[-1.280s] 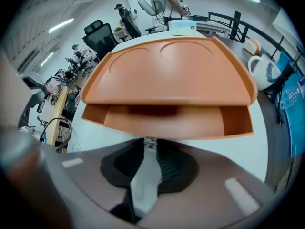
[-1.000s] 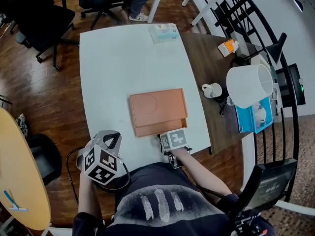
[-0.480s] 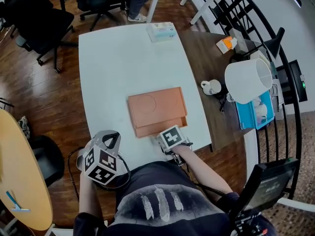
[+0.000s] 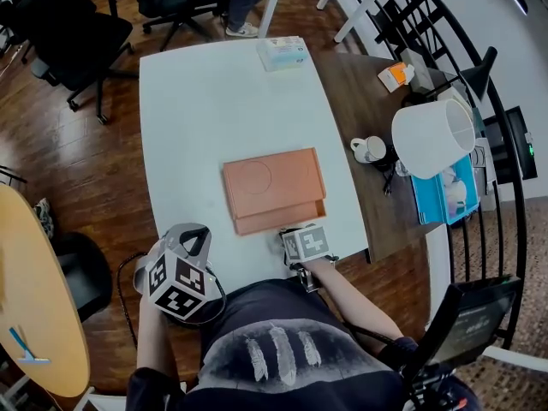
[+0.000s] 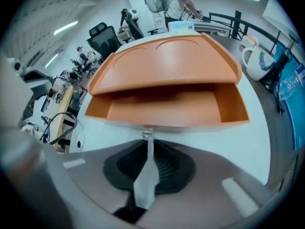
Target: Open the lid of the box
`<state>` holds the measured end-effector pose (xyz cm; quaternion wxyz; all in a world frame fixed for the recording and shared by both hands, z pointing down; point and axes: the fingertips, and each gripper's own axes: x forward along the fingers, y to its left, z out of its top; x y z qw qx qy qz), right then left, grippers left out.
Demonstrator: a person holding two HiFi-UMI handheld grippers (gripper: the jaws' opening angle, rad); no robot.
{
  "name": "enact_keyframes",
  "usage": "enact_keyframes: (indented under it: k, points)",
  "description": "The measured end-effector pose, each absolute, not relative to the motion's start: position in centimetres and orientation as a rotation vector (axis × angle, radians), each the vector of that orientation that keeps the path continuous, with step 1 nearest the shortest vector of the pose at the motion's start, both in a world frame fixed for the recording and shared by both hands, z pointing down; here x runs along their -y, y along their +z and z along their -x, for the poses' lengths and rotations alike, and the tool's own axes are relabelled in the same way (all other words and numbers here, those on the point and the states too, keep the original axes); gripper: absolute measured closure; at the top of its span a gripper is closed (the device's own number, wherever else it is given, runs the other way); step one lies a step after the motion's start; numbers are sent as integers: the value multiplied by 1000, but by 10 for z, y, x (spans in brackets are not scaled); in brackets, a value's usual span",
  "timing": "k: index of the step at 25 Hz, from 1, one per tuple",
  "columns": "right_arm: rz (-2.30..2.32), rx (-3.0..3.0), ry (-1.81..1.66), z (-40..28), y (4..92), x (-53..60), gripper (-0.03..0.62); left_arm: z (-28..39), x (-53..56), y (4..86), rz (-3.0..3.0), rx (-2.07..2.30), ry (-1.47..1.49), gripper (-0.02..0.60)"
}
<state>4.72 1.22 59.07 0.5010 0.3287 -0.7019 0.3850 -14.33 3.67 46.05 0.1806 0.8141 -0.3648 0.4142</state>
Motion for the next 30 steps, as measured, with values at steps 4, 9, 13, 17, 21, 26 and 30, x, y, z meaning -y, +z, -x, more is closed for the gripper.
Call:
enact_keyframes:
  k: [4,9,13,17,21,26,30]
  points:
    - [-838,1718,988,-51,588,-9,504,140,-39,462,-2300,1016,1177,565]
    - [-841,1730,1032,-40,584,-4,433,140,-40,464,-2296,1003,1177,565]
    - [-854,1689,949,-40,584,1,515,139,-39,462,-2305,996,1170,565]
    - [-839,1687,907,-39,583,-3,519,141,-38,462,-2305,996,1170,565]
    - [-829,1698,898,-41,582,-11,522,141,-36,458,-2316,1013,1159,565]
    - [-821,1717,894,-47,584,-27,523,138,-36,458,-2324,1008,1159,565]
    - [-777,1722,912,-46,585,-31,523,132,-36,462,-2333,986,1161,565]
